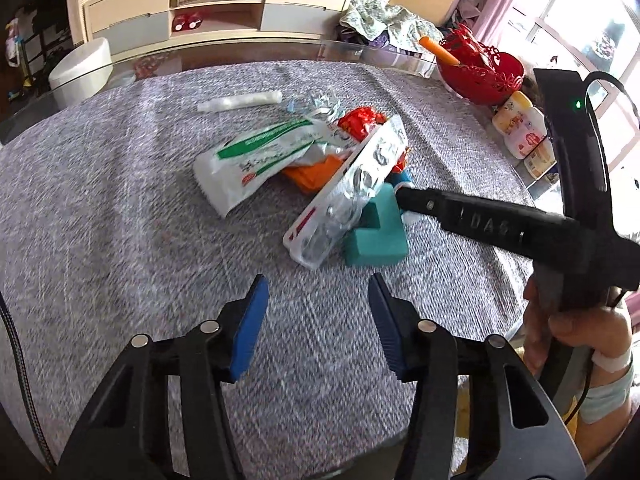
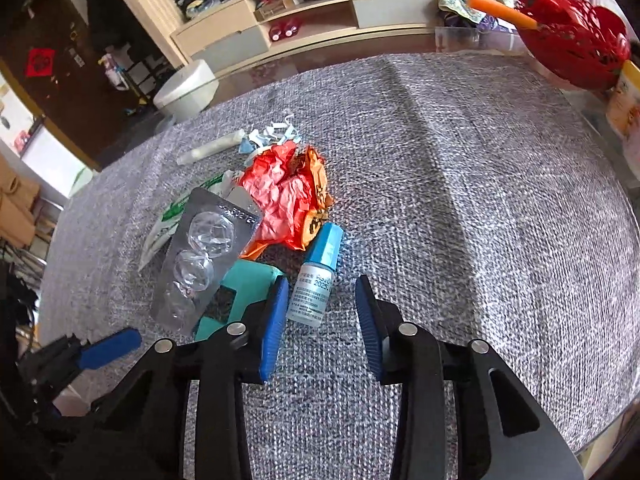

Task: Collect trash
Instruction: 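Grasp the blister pack with the left tool while the right tool grasps the blue-capped bottle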

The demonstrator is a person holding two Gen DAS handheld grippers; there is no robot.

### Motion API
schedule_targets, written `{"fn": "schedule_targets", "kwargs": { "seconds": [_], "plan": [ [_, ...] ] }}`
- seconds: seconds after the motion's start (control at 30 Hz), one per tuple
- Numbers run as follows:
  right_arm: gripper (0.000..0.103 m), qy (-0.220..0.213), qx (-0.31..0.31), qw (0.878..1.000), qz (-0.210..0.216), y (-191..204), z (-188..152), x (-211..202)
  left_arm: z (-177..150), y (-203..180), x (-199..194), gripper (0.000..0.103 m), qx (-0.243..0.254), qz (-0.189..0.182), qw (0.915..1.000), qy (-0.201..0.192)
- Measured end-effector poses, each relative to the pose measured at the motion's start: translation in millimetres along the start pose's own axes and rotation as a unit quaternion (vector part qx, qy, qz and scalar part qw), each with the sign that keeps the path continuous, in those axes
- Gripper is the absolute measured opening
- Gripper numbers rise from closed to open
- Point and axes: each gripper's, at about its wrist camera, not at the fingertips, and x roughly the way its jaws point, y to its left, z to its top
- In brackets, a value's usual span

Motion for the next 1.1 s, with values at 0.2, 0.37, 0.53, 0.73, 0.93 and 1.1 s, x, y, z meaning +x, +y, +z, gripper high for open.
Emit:
{"fn": "schedule_targets", "kwargs": {
  "seconds": [0.2,0.37,0.53,0.73,0.93,1.1],
  "plan": [
    [0.023,-0.004,-0.005,1.000,-0.011,-3.2,1.8,2.4,12.5,2.1,16.8,0.032,-0.002,-0.016,0.9999,0.006],
    [0.023,-0.008,-0.010,1.000,-0.012,-5.4,2.1,1.5,19.3,1.3,26.6,0.028,0.001,-0.021,0.9998,0.006],
    [0.023,-0.007,-0.005,1.000,-0.006,-10.1,-1.5,-3.4,21.5,-1.1,27.3,0.021,0.009,-0.023,0.9997,0.002],
    [0.023,-0.009,0.000,1.000,-0.008,-14.9,-12.0,-13.3,20.6,-8.6,16.5,0.005,0.019,-0.021,0.9995,-0.014],
    [0.022,-0.013,-0.004,1.000,-0.006,-12.4,-25.7,-32.3,9.2,-14.0,-1.4,0.005,0.019,-0.011,0.9996,-0.019],
    [0.022,-0.014,-0.011,1.000,0.002,-3.9,-44.5,-50.5,-15.8,-17.9,-28.9,0.005,0.014,-0.002,0.9996,-0.023]
  ]
}}
